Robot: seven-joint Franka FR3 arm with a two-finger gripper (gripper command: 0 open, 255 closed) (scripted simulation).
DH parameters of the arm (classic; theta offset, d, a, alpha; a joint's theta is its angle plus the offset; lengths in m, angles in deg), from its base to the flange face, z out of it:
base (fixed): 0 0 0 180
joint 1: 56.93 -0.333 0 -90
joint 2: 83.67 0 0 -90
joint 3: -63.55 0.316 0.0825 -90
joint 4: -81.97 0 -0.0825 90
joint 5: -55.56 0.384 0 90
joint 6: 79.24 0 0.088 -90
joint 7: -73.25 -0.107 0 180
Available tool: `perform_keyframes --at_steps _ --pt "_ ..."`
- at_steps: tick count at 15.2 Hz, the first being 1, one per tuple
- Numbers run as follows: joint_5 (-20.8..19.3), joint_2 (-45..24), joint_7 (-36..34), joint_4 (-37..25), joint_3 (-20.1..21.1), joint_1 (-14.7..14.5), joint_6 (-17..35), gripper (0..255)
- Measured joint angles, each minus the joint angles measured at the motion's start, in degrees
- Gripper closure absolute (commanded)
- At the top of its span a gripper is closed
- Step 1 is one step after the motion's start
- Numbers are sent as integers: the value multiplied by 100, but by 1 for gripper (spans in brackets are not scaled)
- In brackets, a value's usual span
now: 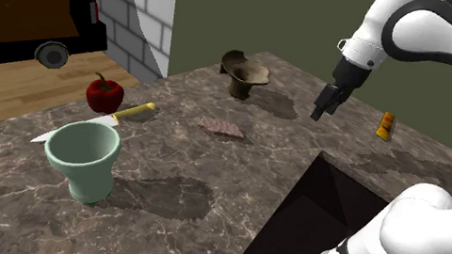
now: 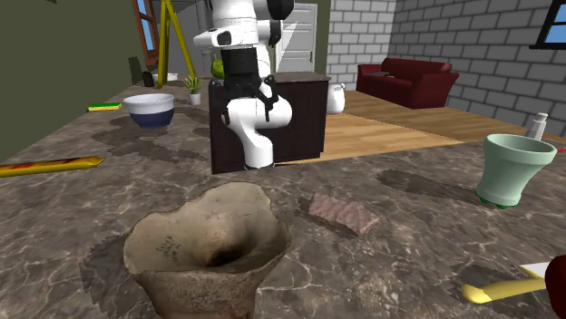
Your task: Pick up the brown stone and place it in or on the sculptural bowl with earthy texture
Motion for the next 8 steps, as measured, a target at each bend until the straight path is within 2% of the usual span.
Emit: perform_keyframes --at_steps 2,8 --pt "-2 -99 94 -15 -14 -47 98 0" --pt "59 -1044 1152 -165 -76 -597 1101 0"
